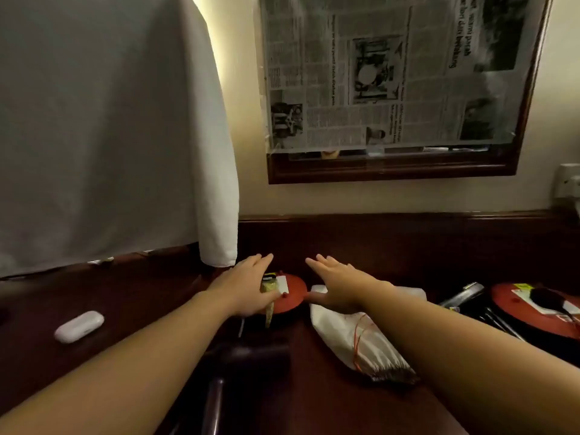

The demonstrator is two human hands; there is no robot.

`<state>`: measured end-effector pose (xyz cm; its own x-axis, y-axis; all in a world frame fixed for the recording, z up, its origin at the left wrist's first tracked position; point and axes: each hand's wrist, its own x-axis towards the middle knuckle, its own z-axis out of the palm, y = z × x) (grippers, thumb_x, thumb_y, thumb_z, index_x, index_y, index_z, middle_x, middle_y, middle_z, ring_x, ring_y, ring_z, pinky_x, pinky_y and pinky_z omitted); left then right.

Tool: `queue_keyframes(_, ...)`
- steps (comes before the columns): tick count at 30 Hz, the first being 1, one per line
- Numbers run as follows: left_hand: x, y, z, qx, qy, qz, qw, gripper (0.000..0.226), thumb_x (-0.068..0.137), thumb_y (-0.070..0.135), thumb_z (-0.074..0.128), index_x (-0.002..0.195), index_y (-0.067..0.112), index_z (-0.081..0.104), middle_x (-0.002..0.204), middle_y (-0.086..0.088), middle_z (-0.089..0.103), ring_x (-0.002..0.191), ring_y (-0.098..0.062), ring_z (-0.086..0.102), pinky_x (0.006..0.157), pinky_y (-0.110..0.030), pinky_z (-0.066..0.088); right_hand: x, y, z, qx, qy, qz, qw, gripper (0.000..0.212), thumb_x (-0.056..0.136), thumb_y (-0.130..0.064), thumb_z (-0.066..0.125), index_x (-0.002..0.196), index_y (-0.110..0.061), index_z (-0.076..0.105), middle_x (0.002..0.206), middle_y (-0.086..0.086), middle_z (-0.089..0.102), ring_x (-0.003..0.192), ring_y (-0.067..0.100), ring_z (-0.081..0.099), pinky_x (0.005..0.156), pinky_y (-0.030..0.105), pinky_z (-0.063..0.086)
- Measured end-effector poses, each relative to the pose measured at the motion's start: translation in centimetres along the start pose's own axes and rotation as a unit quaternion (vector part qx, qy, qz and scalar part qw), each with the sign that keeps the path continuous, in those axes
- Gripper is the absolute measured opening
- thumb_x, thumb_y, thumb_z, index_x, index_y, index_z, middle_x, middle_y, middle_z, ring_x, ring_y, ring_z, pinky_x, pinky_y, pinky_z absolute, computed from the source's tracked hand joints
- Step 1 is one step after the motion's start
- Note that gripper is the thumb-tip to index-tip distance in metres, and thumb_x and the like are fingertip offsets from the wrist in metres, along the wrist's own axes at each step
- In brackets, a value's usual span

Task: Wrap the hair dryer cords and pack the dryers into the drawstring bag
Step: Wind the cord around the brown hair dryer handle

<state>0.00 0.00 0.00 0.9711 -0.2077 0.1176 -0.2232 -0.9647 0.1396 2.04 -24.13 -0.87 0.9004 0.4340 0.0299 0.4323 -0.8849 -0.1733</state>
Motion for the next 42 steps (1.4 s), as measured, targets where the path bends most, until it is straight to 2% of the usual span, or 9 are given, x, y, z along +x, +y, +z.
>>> queue_keyframes(5,3.1,-2.7,3.8,-0.012,-0.054,-0.056,0.997,0.096,0.093,0.062,0.058,0.164,0.026,0.005,0.172,-0.002,0.008,0.157,-0.024,0.014,0.124,-0.047,0.027,4.7,-0.1,3.5,0.015,-0.046,-0.003,0.999,0.093,0.097,-0.069,0.049,0.166,-0.030,0.000,0.174,0.003,-0.002,0.160,0.026,-0.002,0.127,0.057,0.007)
queue_keyframes(13,8.2,-5.1,7.2,-0.055,-0.076,-0.053,0.994,0.091,0.095,0.059,0.055,0.164,0.027,0.004,0.172,-0.002,0.008,0.157,-0.024,0.013,0.125,-0.045,0.025,11.8,1.0,6.3,0.059,-0.084,-0.021,0.994,0.094,0.094,-0.073,0.049,0.165,-0.033,0.002,0.174,0.000,0.001,0.160,0.025,0.001,0.128,0.057,0.009)
queue_keyframes(16,9.3,-5.3,8.3,-0.071,-0.078,-0.056,0.993,0.086,0.096,0.058,0.053,0.164,0.026,0.009,0.171,0.001,0.013,0.154,-0.024,0.023,0.121,-0.044,0.032,13.1,1.3,7.3,0.058,-0.097,-0.027,0.993,0.096,0.094,-0.075,0.046,0.166,-0.030,0.002,0.174,0.000,0.002,0.160,0.023,0.004,0.129,0.053,0.011)
queue_keyframes(20,9.9,-5.0,9.6,-0.085,-0.046,-0.079,0.992,0.078,0.095,0.059,0.048,0.161,0.024,0.024,0.160,0.001,0.029,0.143,-0.023,0.038,0.111,-0.044,0.043,13.4,1.2,8.5,0.071,-0.104,-0.021,0.992,0.091,0.098,-0.069,0.045,0.166,-0.024,0.006,0.175,-0.001,0.000,0.160,0.022,0.010,0.126,0.040,0.016)
queue_keyframes(23,10.6,-4.6,9.8,-0.066,-0.026,-0.109,0.992,0.074,0.094,0.059,0.048,0.158,0.026,0.029,0.150,-0.004,0.037,0.138,-0.026,0.039,0.107,-0.045,0.045,13.3,1.3,8.7,0.080,-0.097,-0.022,0.992,0.092,0.097,-0.069,0.048,0.167,-0.025,0.006,0.175,-0.002,0.001,0.160,0.021,0.011,0.126,0.037,0.017)
queue_keyframes(32,11.1,-3.9,10.0,-0.016,-0.021,-0.121,0.992,0.072,0.095,0.056,0.039,0.159,0.028,0.026,0.149,-0.004,0.038,0.136,-0.025,0.039,0.103,-0.045,0.046,14.8,1.9,7.8,0.012,-0.128,-0.036,0.991,0.094,0.088,-0.081,0.049,0.164,-0.040,0.012,0.174,-0.006,0.007,0.157,0.027,0.020,0.124,0.045,0.026)
queue_keyframes(38,10.9,-3.9,10.3,-0.021,-0.014,-0.120,0.992,0.068,0.095,0.056,0.040,0.157,0.029,0.030,0.143,-0.005,0.041,0.130,-0.027,0.043,0.100,-0.045,0.048,15.8,1.9,7.6,0.006,-0.138,-0.030,0.990,0.102,0.082,-0.086,0.053,0.163,-0.042,0.009,0.174,-0.003,0.009,0.155,0.032,0.017,0.122,0.053,0.026)
queue_keyframes(42,11.2,-4.3,10.4,-0.028,-0.011,-0.118,0.993,0.070,0.093,0.059,0.042,0.156,0.030,0.033,0.141,-0.003,0.042,0.128,-0.025,0.044,0.098,-0.045,0.049,15.4,2.1,8.3,0.046,-0.135,-0.031,0.989,0.104,0.084,-0.083,0.054,0.165,-0.040,0.006,0.174,-0.005,0.005,0.156,0.030,0.010,0.124,0.053,0.022)
